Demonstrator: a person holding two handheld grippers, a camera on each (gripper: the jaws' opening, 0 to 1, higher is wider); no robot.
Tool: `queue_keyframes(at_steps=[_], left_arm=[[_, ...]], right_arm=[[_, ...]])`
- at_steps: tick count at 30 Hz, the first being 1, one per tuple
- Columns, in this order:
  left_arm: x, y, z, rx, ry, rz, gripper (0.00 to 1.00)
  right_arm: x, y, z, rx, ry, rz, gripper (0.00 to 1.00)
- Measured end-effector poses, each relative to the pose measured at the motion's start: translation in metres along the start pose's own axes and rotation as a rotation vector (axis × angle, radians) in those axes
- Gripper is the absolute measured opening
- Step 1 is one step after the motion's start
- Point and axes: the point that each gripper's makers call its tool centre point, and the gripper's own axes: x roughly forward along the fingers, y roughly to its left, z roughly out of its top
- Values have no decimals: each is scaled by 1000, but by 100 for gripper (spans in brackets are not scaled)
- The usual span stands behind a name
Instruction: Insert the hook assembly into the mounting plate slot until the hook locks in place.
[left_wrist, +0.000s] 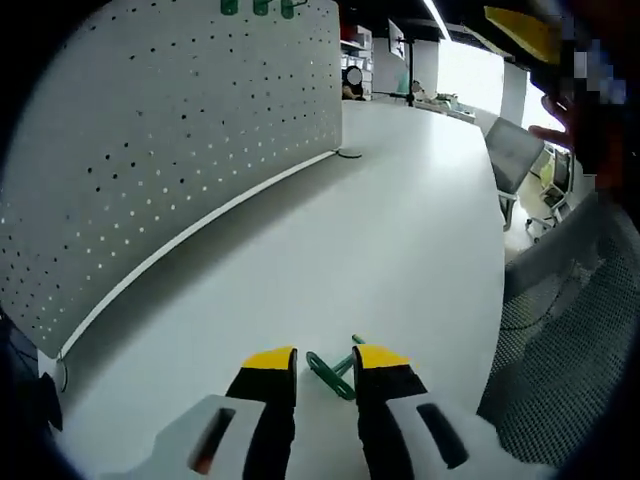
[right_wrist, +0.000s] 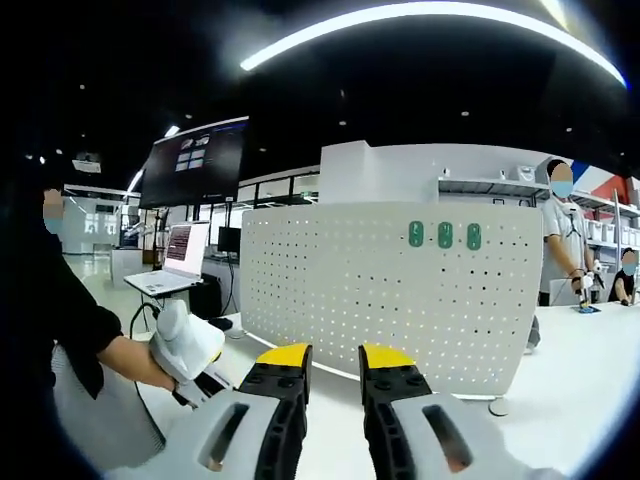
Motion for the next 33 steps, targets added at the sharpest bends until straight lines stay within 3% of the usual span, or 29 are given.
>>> queue_keyframes(at_steps=[12,18,23,33], left_arm=[[-4,18,-11,1,32,58,23],[-5,14,-1,21,-1,54,17],[0,12,-4,51,24,45,9],[3,13,-6,59,40,48,6]], right_arm=[[0,1,-1,4,3,5,17],[1,2,-1,4,5,11,17],[1,1,-1,8,5,9,17],[1,2,-2,8,8,12,17]])
